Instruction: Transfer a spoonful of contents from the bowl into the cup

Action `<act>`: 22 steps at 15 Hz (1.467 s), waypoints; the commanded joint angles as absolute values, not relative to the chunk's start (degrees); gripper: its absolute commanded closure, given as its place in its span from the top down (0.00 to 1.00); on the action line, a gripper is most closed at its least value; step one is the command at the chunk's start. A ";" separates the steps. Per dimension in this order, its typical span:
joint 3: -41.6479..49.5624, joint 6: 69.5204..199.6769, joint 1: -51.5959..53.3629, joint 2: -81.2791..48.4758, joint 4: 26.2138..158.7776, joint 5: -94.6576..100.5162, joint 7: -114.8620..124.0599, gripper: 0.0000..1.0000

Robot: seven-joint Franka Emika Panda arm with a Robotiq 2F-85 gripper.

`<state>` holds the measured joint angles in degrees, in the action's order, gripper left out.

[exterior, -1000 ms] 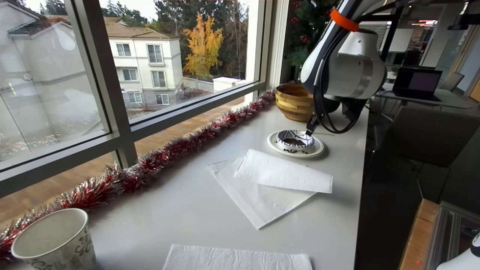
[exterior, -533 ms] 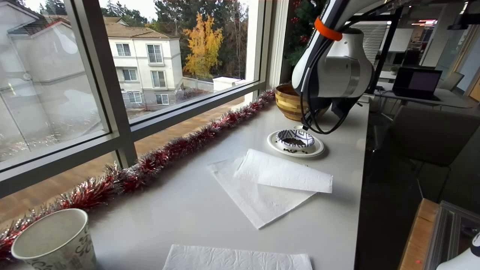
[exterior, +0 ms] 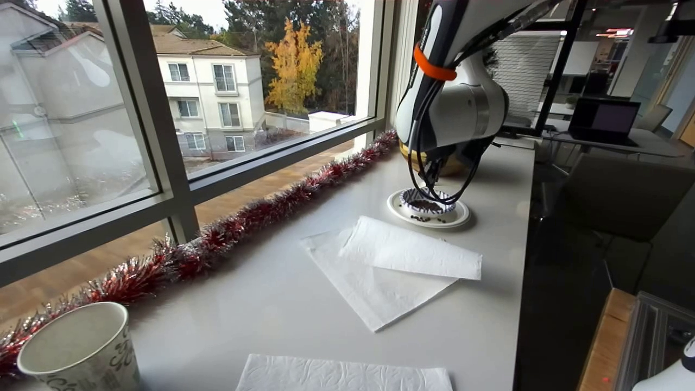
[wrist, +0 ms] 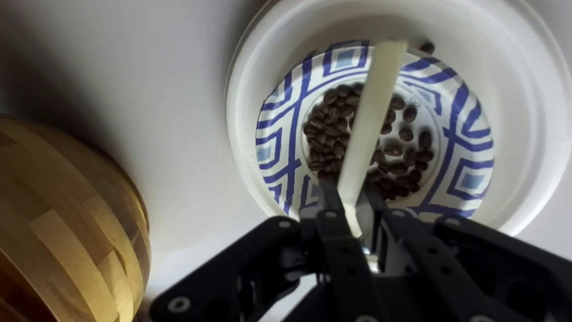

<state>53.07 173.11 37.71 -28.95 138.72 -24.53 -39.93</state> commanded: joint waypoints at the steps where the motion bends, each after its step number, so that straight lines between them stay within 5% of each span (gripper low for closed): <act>1: 56.45 168.25 40.14 -32.71 136.49 -13.07 -28.97 0.04; 7: 55.37 158.35 37.20 -31.22 134.93 8.89 -11.99 0.04; 8: 53.86 161.36 35.42 -30.33 135.59 11.11 -10.67 0.15; 13: 53.43 159.76 34.57 -30.33 135.08 13.76 -8.51 0.15; 14: 53.41 159.74 34.57 -30.33 135.08 13.78 -8.50 0.04; 22: 48.20 156.07 27.80 -30.83 131.96 24.25 -0.93 0.04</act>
